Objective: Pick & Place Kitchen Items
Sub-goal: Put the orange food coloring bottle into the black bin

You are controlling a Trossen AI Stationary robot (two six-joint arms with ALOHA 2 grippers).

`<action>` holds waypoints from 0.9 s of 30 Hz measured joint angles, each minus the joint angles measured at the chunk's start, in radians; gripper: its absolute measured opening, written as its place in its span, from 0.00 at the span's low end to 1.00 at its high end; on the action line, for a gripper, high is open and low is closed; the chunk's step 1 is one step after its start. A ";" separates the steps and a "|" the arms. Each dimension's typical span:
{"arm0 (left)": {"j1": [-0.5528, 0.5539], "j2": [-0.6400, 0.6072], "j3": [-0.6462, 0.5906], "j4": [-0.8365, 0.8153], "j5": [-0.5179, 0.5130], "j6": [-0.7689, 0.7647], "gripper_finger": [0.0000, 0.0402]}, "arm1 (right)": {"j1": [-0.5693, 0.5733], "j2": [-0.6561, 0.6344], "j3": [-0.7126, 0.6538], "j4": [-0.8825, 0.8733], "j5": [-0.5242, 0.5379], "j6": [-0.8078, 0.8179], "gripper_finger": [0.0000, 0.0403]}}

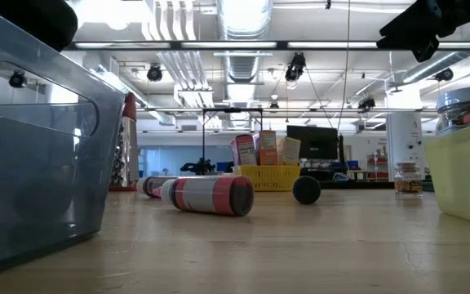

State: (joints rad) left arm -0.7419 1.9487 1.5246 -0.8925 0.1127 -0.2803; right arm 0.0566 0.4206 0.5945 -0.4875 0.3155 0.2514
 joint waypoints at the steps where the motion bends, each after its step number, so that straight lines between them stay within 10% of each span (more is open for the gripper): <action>1: -0.001 0.000 0.000 0.001 0.000 -0.009 0.21 | 0.000 0.000 0.000 -0.001 0.000 0.000 0.38; 27: -0.002 0.001 -0.013 -0.034 0.028 -0.072 0.21 | 0.000 0.000 0.000 -0.003 0.000 0.000 0.15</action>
State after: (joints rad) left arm -0.7441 1.9495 1.5120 -0.9261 0.1410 -0.3524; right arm 0.0566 0.4206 0.5945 -0.4900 0.3154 0.2512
